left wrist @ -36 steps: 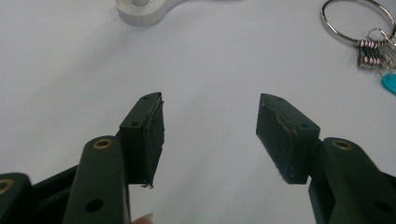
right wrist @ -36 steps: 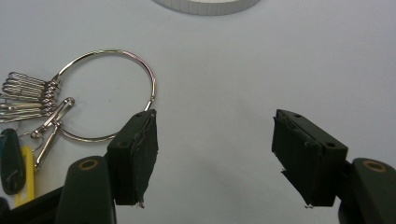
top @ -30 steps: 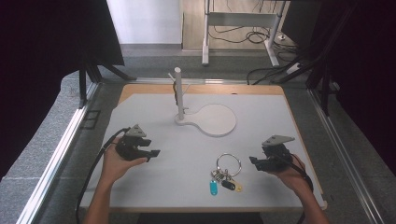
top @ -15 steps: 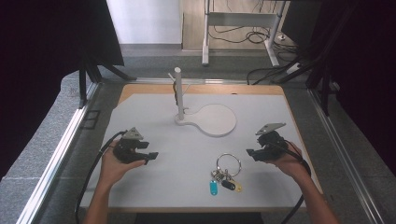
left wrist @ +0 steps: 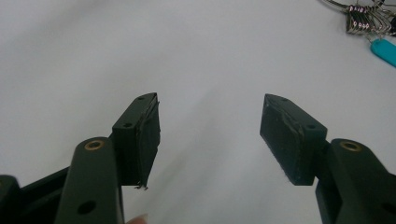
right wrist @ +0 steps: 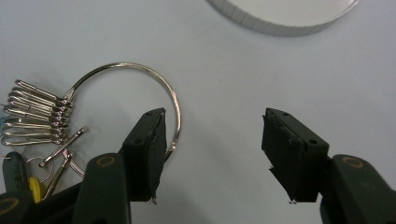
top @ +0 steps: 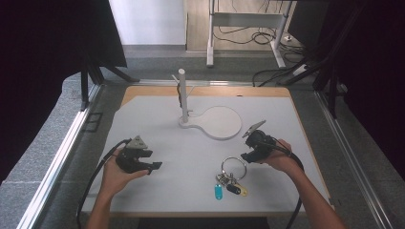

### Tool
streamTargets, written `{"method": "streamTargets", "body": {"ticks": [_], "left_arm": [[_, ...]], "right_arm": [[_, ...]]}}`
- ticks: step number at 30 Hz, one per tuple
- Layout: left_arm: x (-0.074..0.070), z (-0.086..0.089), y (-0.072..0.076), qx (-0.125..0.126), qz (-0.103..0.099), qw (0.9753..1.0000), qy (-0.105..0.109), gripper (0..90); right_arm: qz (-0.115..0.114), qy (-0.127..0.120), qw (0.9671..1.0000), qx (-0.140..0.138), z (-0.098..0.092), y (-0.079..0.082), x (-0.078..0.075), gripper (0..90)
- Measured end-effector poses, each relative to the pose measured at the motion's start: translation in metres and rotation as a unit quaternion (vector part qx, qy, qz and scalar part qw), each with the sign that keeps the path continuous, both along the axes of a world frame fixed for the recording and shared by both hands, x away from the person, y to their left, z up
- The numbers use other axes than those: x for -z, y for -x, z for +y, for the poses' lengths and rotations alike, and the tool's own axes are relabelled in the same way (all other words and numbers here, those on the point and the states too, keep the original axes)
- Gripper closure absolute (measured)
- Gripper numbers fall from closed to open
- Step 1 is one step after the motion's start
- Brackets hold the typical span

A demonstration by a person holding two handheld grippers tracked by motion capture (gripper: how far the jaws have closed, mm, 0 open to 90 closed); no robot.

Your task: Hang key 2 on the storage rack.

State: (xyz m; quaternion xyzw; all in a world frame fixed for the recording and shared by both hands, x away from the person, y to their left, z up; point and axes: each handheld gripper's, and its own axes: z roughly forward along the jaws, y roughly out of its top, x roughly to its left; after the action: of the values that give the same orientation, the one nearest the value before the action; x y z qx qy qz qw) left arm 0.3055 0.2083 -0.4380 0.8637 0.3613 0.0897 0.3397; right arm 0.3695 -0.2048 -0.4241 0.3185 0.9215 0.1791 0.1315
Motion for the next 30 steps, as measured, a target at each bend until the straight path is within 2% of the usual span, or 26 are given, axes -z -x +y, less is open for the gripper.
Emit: {"method": "streamTargets", "body": {"ticks": [1,2,4,5,6,10,12,17,20,22,27,30], "left_arm": [[0.0,0.0,0.001,0.001,0.002,1.0,-0.001,38.5],[0.001,0.001,0.002,0.002,0.003,1.0,-0.007,38.4],[0.002,0.0,0.003,0.002,0.002,0.9999,-0.013,38.4],[0.002,0.0,0.003,0.002,0.002,0.9999,-0.014,38.4],[0.002,0.0,0.003,0.004,0.002,0.9999,-0.013,38.4],[0.002,0.0,0.003,0.006,0.001,0.9999,-0.014,38.4],[0.002,0.0,0.003,0.006,0.001,0.9999,-0.014,38.4],[0.003,-0.001,0.003,0.004,0.001,0.9999,-0.014,37.6],[0.004,-0.002,0.003,0.004,0.001,0.9998,-0.017,37.3],[0.005,-0.002,0.003,0.005,0.002,0.9999,-0.016,37.3],[0.005,-0.003,0.003,0.006,0.003,0.9998,-0.016,37.4],[0.006,-0.004,0.003,0.007,0.004,0.9998,-0.016,37.4]], "right_arm": [[0.0,0.0,1.0,0.0,0.0,0.0,0.0,41.6],[0.013,0.01,0.9999,0.004,0.003,-0.001,0.003,42.7],[0.016,0.015,0.9997,0.006,0.005,-0.001,0.004,43.3],[0.027,0.025,0.9993,0.002,0.007,-0.001,0.009,45.2],[0.027,0.025,0.9993,0.002,0.007,-0.001,0.009,45.2],[0.053,0.044,0.9976,-0.004,0.013,0.0,0.017,52.4],[0.057,0.046,0.9973,-0.002,0.015,0.0,0.018,53.7],[0.074,0.075,0.9945,0.004,0.023,-0.004,0.025,60.4],[0.078,0.08,0.9937,0.01,0.024,-0.004,0.027,61.4],[0.091,0.086,0.992,0.017,0.025,-0.003,0.031,62.0],[0.095,0.085,0.9915,0.025,0.025,-0.001,0.032,64.9],[0.108,0.082,0.9902,0.036,0.026,-0.003,0.032,68.3]]}}
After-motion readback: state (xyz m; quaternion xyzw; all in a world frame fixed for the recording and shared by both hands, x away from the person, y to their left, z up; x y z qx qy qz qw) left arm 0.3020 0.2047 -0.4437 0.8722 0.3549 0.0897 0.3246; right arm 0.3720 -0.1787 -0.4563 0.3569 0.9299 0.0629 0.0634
